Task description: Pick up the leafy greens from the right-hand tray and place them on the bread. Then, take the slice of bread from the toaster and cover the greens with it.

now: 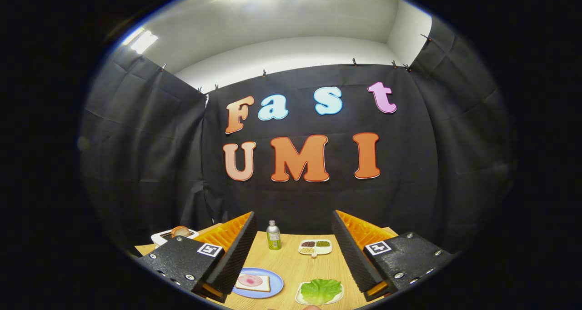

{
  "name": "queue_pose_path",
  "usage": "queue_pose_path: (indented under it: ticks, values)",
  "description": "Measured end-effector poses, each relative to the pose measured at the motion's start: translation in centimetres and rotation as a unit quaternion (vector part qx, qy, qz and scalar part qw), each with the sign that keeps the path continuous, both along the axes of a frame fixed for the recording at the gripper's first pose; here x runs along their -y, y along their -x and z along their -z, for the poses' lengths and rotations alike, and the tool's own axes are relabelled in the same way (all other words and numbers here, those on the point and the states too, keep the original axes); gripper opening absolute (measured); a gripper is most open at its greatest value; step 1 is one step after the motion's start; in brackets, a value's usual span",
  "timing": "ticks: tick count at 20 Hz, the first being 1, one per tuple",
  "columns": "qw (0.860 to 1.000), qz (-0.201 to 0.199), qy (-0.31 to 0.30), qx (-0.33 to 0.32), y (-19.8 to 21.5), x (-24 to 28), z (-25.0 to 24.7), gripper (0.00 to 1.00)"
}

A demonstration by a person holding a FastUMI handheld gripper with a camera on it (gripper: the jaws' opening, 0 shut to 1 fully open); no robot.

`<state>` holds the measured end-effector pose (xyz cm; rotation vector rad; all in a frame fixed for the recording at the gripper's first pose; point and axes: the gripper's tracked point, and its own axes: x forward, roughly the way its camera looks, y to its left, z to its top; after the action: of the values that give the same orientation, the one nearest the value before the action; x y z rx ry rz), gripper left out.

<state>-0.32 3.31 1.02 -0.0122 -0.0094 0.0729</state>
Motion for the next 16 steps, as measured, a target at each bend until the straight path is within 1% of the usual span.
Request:
queue_pose_path:
  ticks: [6, 10, 13, 16]
  values:
    - [1.0, 0.002, 0.013, -0.02, -1.1, 0.0, 1.8, 0.98]
    - [0.999, -0.01, 0.006, -0.047, -1.8, -0.1, 3.3, 0.98]
    - [0.997, -0.008, -0.001, -0.074, -2.3, 0.5, 4.7, 0.98]
    - [0.993, -0.009, -0.012, -0.114, -2.9, 0.8, 6.7, 0.98]
